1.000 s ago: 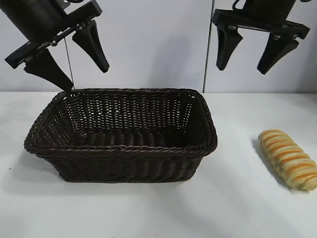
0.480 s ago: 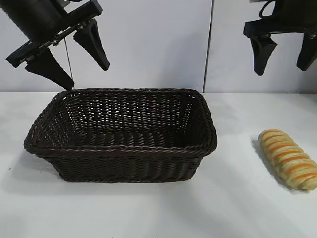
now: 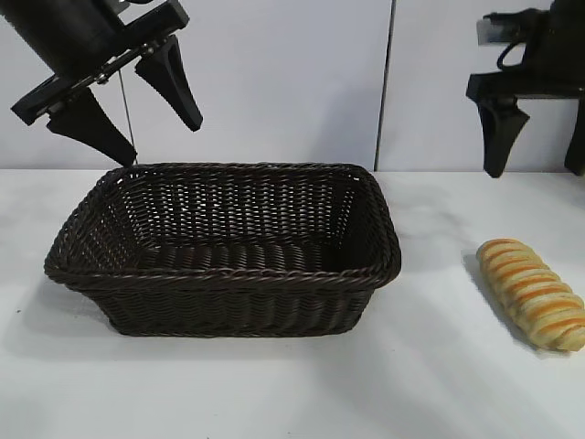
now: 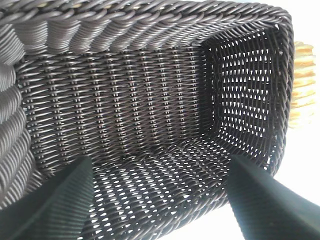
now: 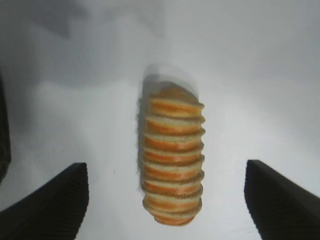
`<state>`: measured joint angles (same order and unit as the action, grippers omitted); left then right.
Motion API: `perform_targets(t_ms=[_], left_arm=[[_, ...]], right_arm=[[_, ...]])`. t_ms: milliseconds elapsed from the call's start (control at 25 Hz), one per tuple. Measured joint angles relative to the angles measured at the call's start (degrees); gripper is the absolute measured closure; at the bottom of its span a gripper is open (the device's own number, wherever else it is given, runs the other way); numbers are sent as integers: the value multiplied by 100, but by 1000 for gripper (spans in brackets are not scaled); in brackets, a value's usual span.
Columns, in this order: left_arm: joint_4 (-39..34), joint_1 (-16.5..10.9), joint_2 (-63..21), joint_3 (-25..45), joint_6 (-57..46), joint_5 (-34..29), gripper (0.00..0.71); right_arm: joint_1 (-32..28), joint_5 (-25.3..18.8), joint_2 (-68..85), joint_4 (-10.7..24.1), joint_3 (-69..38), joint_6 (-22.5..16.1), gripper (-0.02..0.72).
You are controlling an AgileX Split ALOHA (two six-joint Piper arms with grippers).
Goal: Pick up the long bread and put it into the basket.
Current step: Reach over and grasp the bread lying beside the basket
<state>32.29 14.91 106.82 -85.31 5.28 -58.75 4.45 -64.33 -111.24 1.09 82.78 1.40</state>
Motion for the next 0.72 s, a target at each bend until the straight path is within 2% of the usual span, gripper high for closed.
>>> perform_targets(t_ms=[320, 480, 720], left_arm=[[-6, 0, 0, 0, 0, 0, 170], [-6, 0, 0, 0, 0, 0, 170], [-6, 0, 0, 0, 5, 0, 170]], right_arm=[[0, 816, -6, 133, -592, 11, 92], [0, 935, -184, 253, -644, 11, 92], [0, 1143, -646, 255, -644, 11, 92]])
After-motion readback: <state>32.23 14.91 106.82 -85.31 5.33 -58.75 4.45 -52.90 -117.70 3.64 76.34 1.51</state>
